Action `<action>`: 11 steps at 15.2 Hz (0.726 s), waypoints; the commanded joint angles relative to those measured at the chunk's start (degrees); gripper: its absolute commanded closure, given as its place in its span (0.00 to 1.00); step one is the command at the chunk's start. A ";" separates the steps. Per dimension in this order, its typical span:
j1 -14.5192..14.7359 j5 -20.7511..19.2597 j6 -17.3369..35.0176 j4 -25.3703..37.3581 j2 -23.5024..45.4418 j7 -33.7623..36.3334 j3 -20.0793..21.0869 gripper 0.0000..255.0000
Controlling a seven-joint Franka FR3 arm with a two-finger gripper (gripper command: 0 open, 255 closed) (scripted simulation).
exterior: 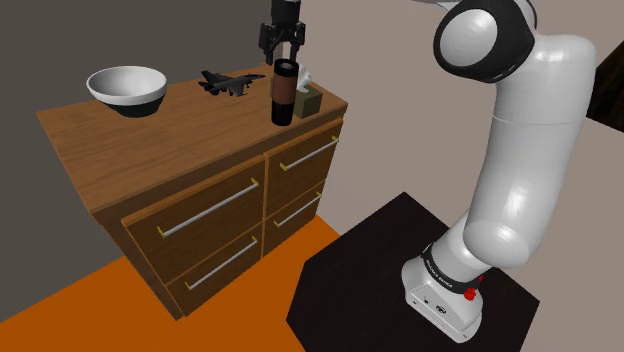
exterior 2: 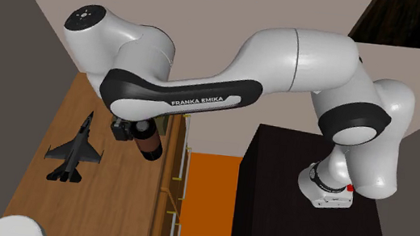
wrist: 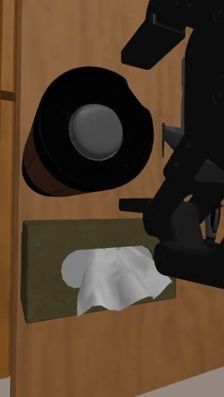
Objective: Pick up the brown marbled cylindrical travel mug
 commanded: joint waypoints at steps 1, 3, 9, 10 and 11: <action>-0.10 0.03 1.82 -2.25 -0.46 -0.11 -0.03 0.00; -0.11 0.03 2.30 -2.79 -0.52 -0.11 -0.03 0.00; -0.15 0.04 2.23 -2.78 -0.58 -0.17 -0.04 1.00; -0.15 0.04 2.27 -2.84 -0.60 -0.16 -0.04 1.00; -0.14 0.04 2.27 -2.85 -0.61 -0.15 -0.03 1.00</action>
